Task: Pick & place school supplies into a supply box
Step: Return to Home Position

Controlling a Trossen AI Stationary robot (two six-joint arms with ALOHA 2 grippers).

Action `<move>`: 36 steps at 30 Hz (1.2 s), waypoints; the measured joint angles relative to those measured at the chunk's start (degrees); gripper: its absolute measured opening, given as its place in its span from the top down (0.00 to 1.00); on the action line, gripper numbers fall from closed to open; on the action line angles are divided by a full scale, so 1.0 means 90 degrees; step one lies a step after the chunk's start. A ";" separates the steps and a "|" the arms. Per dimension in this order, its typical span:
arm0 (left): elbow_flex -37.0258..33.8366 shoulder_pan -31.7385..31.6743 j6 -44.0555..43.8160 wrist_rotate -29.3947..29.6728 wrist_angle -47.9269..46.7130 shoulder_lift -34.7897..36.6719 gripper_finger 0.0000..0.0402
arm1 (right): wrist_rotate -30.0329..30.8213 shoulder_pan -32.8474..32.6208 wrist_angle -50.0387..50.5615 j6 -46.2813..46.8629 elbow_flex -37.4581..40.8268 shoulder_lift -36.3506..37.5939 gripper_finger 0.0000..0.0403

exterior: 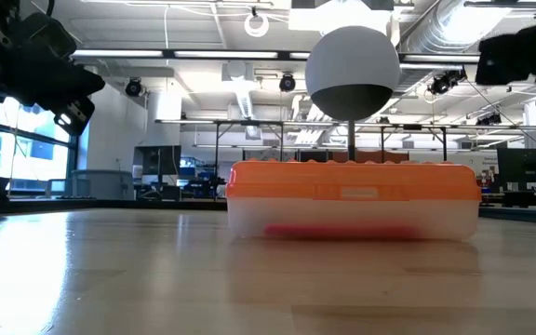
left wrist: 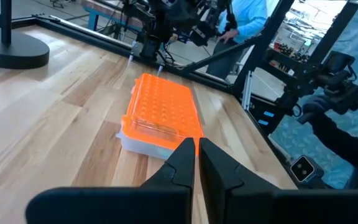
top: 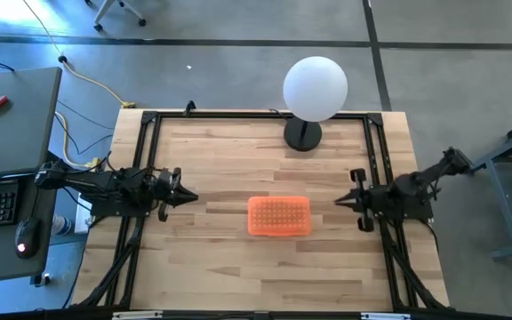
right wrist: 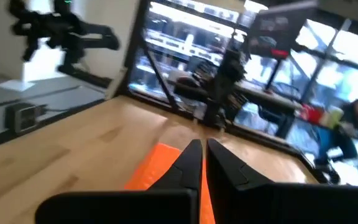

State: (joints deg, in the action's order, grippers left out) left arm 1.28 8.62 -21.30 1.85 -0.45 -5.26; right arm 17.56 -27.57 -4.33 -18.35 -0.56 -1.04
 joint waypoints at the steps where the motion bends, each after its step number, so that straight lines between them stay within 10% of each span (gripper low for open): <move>1: 0.0000 0.0000 0.0000 0.0001 0.0000 0.0000 0.87 | -0.0011 0.0151 0.0036 0.0108 0.0000 -0.0002 1.00; 13: 0.0000 0.0000 0.0000 0.0005 -0.0002 0.0000 0.87 | 0.0260 0.1464 0.0026 0.0339 0.0002 -0.0070 1.00; 36: 0.0000 0.0000 -0.0002 0.0008 -0.0002 0.0000 0.88 | 0.0579 0.1573 0.0013 0.0323 0.0005 -0.0070 1.00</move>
State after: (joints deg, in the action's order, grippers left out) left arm 1.28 8.62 -21.31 1.92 -0.47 -5.26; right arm 22.76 -13.41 -4.21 -15.44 -0.51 -1.67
